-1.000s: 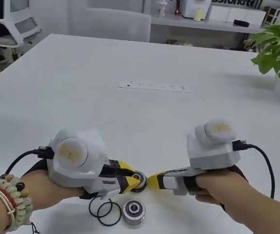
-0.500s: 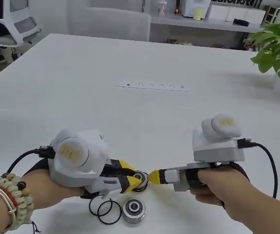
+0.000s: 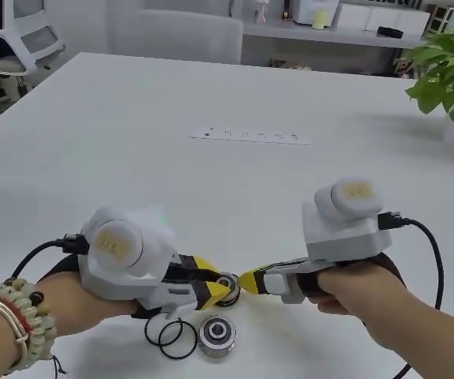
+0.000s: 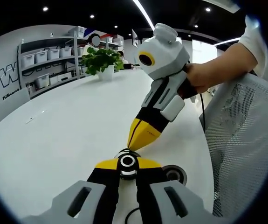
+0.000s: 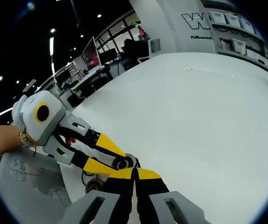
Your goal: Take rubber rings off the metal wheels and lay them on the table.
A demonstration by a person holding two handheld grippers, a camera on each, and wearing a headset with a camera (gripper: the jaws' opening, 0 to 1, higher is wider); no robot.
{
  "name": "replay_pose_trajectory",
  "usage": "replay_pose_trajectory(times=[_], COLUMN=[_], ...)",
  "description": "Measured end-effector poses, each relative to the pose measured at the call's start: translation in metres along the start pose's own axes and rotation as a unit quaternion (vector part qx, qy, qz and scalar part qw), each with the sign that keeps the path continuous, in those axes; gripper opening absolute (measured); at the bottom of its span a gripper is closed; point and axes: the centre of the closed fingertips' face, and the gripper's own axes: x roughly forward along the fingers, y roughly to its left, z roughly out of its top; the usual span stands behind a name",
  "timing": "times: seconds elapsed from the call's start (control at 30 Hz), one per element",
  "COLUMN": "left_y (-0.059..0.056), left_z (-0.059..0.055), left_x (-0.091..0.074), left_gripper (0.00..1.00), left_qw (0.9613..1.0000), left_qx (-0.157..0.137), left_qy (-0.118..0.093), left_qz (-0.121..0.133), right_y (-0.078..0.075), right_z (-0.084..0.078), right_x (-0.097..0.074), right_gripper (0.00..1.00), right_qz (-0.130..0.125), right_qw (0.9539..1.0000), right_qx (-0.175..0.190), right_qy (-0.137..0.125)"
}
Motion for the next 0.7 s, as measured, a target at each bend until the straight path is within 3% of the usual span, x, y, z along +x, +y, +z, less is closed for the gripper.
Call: replay_pose_trajectory(times=[0.27, 0.7], left_y=[-0.0003, -0.0012], left_z=[0.0001, 0.0002], left_x=[-0.0001, 0.0001], left_gripper=[0.08, 0.08], left_qw=[1.0, 1.0], left_qx=[0.0, -0.001], left_qy=[-0.001, -0.003], left_qz=[0.0, -0.002], right_y=[0.0032, 0.0086], right_z=[0.0019, 0.0031], right_x=[-0.0008, 0.0], right_gripper=[0.0, 0.0], right_qz=[0.003, 0.009], right_qw=[0.9999, 0.9999], right_qx=[0.013, 0.002], right_qy=[0.001, 0.005])
